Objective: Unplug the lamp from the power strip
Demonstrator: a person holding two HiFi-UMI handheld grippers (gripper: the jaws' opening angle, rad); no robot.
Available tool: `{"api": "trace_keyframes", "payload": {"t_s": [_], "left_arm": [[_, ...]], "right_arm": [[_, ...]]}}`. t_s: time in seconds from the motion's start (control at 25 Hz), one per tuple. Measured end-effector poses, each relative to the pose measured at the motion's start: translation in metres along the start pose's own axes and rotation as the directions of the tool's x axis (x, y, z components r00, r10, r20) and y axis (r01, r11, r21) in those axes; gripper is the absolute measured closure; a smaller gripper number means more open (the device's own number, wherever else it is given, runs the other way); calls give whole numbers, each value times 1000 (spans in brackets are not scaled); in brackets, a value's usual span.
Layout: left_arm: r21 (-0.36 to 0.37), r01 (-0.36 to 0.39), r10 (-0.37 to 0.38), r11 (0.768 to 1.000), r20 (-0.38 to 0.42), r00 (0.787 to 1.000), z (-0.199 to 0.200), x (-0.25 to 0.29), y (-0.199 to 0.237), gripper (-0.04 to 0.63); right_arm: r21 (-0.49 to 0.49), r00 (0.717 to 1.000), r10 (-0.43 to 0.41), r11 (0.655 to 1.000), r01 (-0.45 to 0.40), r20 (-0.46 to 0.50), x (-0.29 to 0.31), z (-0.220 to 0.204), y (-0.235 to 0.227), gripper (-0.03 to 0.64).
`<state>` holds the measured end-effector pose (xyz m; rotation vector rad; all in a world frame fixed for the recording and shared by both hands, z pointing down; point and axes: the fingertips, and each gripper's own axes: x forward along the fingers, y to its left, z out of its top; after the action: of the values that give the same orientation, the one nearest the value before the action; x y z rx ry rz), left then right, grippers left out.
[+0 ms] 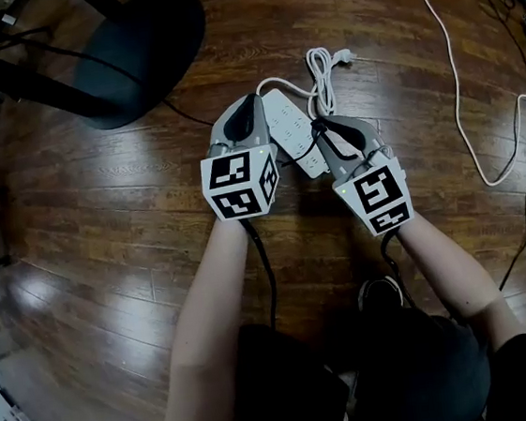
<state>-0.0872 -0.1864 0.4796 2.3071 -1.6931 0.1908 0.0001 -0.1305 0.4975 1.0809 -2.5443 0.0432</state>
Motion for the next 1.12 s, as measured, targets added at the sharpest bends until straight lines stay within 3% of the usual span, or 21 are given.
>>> {"api": "trace_keyframes", "payload": {"t_s": [0.2,0.36,0.44,0.52,0.72,0.88,1.12], "left_arm": [[30,-42,37,999,149,988,55,-50,5,595],[14,-74,69,997,233,970,78,-82,10,595],[43,-76,62,996,252,966,87,-89,8,595],[84,-53,32,995,238,971,84,-91,0,595],[91,8,-23,996,163,986,57,-94,-17,595],[140,54,-70,989,117,991,41,-97,-30,595],[142,47,-63,989,110,992,41,-100,-28,595]], "right_arm": [[-64,995,5,998,2,102,-11,39,16,560],[-103,995,14,995,-3,101,-14,44,29,560],[-100,995,14,995,-5,97,-14,42,32,560],[-93,995,14,996,-5,101,-13,42,33,560],[-95,991,10,995,3,130,-10,55,34,560],[-72,990,-5,997,16,144,-8,60,31,560],[-62,988,-8,998,18,151,-12,66,33,561]]}}
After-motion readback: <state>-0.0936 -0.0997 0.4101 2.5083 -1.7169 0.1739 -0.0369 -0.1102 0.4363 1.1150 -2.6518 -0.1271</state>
